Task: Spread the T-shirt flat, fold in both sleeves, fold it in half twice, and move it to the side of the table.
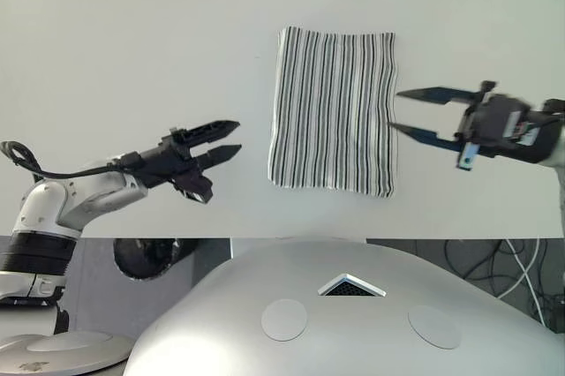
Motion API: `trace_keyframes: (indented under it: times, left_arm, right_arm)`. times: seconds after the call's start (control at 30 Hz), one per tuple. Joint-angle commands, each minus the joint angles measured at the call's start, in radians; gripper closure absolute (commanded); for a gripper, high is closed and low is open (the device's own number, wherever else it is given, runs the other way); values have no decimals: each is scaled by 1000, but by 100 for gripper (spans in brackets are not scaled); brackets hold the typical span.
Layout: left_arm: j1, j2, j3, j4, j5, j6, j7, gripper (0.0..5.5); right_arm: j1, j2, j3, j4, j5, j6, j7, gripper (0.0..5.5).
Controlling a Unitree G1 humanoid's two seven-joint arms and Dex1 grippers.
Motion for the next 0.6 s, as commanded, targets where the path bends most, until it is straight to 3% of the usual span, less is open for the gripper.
trace_keyframes:
  times: [0.03, 0.13, 0.43, 0.6]
  left_arm:
    - [47, 30, -50, -38, -12, -9, -81, 164]
    - [55, 26, -99, -31, -1, -1, -143, 120]
    - [-110, -116, -271, 101, 115, 74, -180, 120]
    - [-165, -114, -326, 138, 159, 68, -162, 120]
  right_arm:
    - [110, -10, -140, 32, 19, -35, 35, 290]
    - [170, -7, -204, 66, -29, -98, 37, 233]
    - [153, -11, -131, 98, -128, -191, 22, 233]
    - [155, -10, -99, 74, -142, -203, 5, 233]
